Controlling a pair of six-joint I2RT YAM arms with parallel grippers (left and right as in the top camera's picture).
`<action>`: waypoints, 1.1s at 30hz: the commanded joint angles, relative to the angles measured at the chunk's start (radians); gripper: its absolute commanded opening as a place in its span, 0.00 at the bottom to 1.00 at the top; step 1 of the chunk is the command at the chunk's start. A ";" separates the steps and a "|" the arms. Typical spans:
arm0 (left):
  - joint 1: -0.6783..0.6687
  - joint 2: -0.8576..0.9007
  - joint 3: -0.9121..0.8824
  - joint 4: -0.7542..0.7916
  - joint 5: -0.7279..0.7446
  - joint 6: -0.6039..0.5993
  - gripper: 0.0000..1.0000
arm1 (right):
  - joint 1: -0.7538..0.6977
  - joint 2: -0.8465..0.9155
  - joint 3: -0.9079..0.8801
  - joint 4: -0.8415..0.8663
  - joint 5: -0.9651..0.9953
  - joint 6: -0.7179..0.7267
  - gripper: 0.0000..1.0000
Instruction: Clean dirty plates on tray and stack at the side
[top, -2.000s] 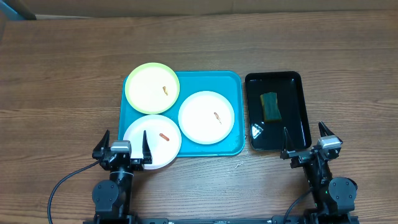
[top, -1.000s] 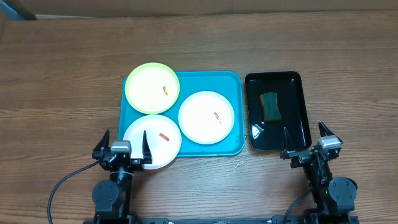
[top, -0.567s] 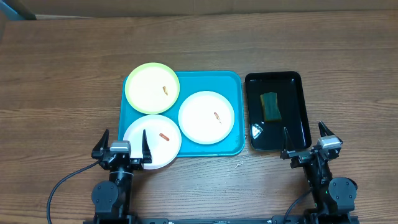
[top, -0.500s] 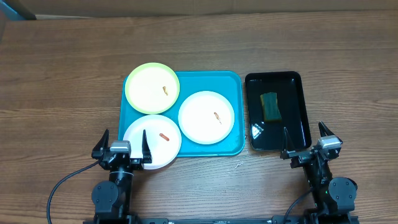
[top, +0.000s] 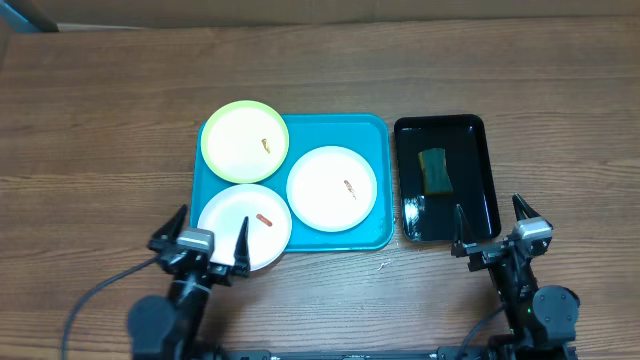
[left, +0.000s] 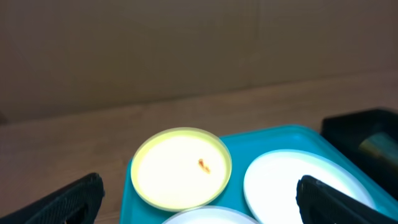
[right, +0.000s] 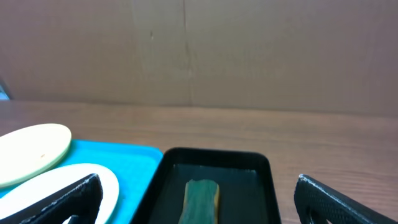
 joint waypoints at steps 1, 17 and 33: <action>-0.006 0.169 0.321 -0.139 0.063 -0.017 1.00 | 0.004 0.048 0.192 -0.084 -0.012 0.028 1.00; -0.006 1.295 1.509 -1.053 0.262 -0.099 1.00 | 0.003 1.181 1.529 -1.064 -0.115 0.054 1.00; -0.216 1.661 1.428 -1.021 0.001 -0.269 0.68 | 0.003 1.657 1.670 -1.251 -0.072 0.113 0.83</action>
